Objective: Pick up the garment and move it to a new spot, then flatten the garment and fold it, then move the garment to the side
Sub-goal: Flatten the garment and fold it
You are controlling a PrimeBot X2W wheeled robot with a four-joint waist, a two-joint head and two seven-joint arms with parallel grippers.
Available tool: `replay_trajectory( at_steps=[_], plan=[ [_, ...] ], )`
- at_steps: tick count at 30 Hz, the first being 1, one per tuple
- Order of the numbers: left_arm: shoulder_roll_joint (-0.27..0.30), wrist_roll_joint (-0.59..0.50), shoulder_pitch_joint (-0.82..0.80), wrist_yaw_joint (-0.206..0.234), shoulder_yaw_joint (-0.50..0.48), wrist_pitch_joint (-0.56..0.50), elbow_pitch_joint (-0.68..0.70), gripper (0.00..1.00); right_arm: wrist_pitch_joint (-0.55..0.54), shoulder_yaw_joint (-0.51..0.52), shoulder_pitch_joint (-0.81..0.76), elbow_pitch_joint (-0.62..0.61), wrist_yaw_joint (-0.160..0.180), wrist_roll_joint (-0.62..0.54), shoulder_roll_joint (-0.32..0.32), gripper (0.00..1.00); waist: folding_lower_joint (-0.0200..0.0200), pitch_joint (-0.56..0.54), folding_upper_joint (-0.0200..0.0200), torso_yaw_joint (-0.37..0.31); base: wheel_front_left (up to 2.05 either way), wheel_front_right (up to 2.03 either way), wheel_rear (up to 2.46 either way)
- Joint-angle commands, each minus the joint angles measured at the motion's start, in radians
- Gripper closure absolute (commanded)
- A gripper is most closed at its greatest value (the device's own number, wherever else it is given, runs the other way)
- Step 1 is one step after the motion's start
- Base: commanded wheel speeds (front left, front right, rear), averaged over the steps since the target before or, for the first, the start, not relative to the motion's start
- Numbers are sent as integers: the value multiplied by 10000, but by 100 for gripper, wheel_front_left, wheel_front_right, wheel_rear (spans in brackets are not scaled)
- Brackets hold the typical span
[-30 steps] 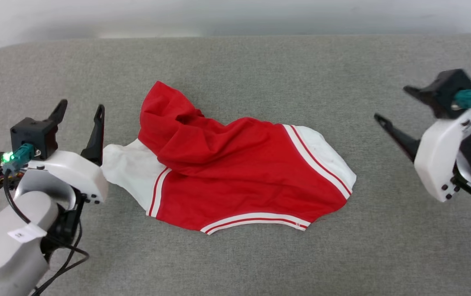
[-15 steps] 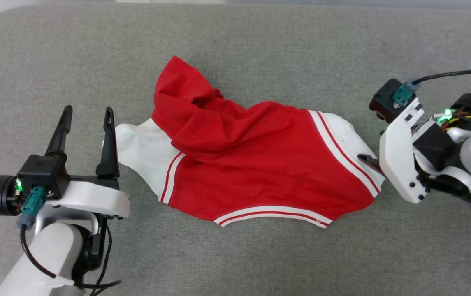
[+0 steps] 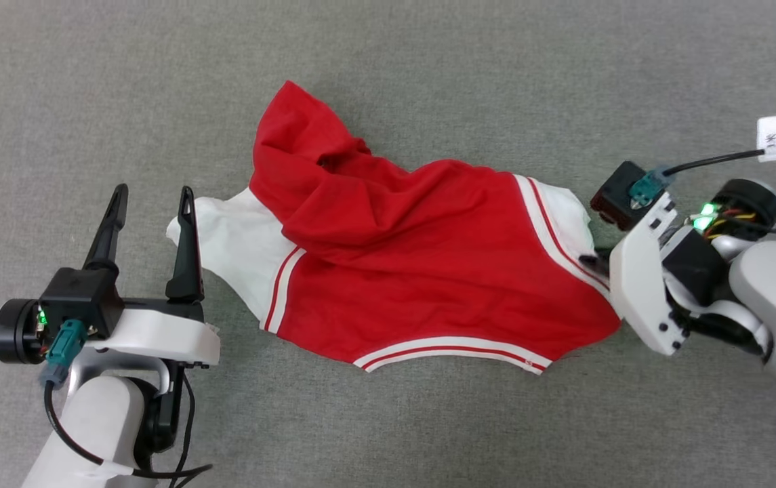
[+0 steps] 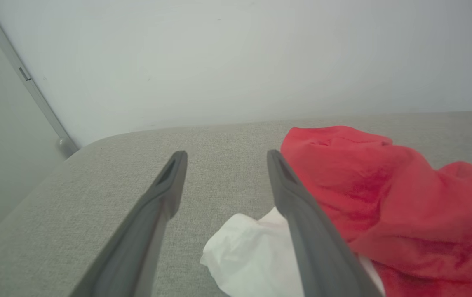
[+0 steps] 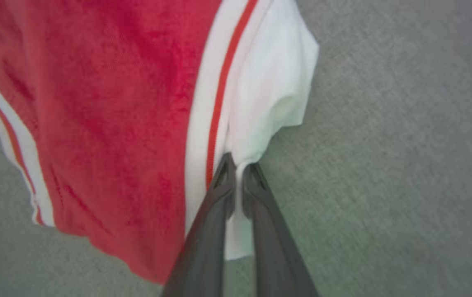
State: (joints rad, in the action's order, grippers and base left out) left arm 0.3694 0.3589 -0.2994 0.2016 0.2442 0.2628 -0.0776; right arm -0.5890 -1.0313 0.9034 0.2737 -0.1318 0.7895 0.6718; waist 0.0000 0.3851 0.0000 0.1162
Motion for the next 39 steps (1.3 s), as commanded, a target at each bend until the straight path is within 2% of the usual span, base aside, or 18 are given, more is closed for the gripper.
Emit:
replay_trajectory(
  at_steps=[1, 3, 6, 7, 10, 15, 18, 22, 23, 24, 25, 26, 32, 36, 39],
  plan=[
    [-90, -101, 139, -82, -142, 24, -43, 0, 266, 37, 264, -68, 21, -13, 320, 100, 0, -187, 0, -151, 0, 0, 0],
    [-213, -218, 244, -180, -296, 24, -82, 0, 604, 214, 428, -424, 15, 174, 485, 100, 0, -331, 0, -265, 0, 0, 0],
    [-348, -372, 379, -334, -493, 26, -149, 0, 865, 573, 395, -837, 15, 376, 1101, 100, 0, -489, 0, -372, 0, 0, 0],
    [-348, -372, 379, -334, -493, 26, -149, 0, 865, 573, 395, -837, 15, 376, 1101, 100, 0, -489, 0, -372, 0, 0, 0],
    [-514, -512, 478, -463, -625, 26, -180, 0, 896, 1088, -75, -1036, 15, 729, 1769, 100, 0, -560, 0, -425, 0, 0, 0],
    [-720, -704, 544, -684, -839, 26, -255, 0, 595, 1730, -1224, -522, 15, 1203, 2482, 100, 0, -536, 0, -449, 0, 0, 0],
    [-804, -814, 506, -820, -904, 26, -373, 0, 569, 2100, -1887, 260, 15, 1302, 2444, 100, 0, -488, 0, -437, 0, 0, 0],
    [-870, -961, 413, -965, -984, 25, -529, 0, 572, 2338, -2434, 1095, 13, 1294, 2033, 100, 0, -507, 0, -431, 0, 0, 0],
    [-878, -998, 399, -1012, -1004, 25, -572, 0, 726, 2446, -2500, 1222, 13, 1264, 1906, 87, 0, -538, 0, -435, 0, 0, 0],
    [-866, -1043, 384, -1039, -1013, 26, -619, 0, 933, 2577, -2506, 1315, 15, 1185, 1782, 5, 0, -580, 0, -446, 0, 0, 0],
    [-840, -1078, 360, -1079, -1011, 26, -669, 0, 1148, 2682, -2492, 1348, 15, 1096, 1681, 0, 0, -638, 0, -462, 0, 0, 0],
    [-650, -1217, 146, -1278, -947, 26, -869, 0, 1887, 3012, -2523, 1250, 15, 798, 1517, 0, 0, -894, 0, -491, 0, 0, 0],
    [17, -1418, -829, -2001, -579, -689, -1282, 0, 3522, 4049, -2823, 568, 15, -27, 1481, 0, 0, -1385, 0, -594, 0, 0, 0],
    [520, -1368, -1712, -2677, -216, -1974, -1304, 0, 4219, 5088, -3296, -117, 15, -632, 1304, 0, 0, -1545, 0, -735, 0, 0, 0],
    [864, -1052, -2369, -3083, 237, -3356, -1246, 0, 4395, 5919, -3775, -672, 15, -1187, 1089, 0, 0, -1594, 0, -860, 0, 0, 0]
  ],
)
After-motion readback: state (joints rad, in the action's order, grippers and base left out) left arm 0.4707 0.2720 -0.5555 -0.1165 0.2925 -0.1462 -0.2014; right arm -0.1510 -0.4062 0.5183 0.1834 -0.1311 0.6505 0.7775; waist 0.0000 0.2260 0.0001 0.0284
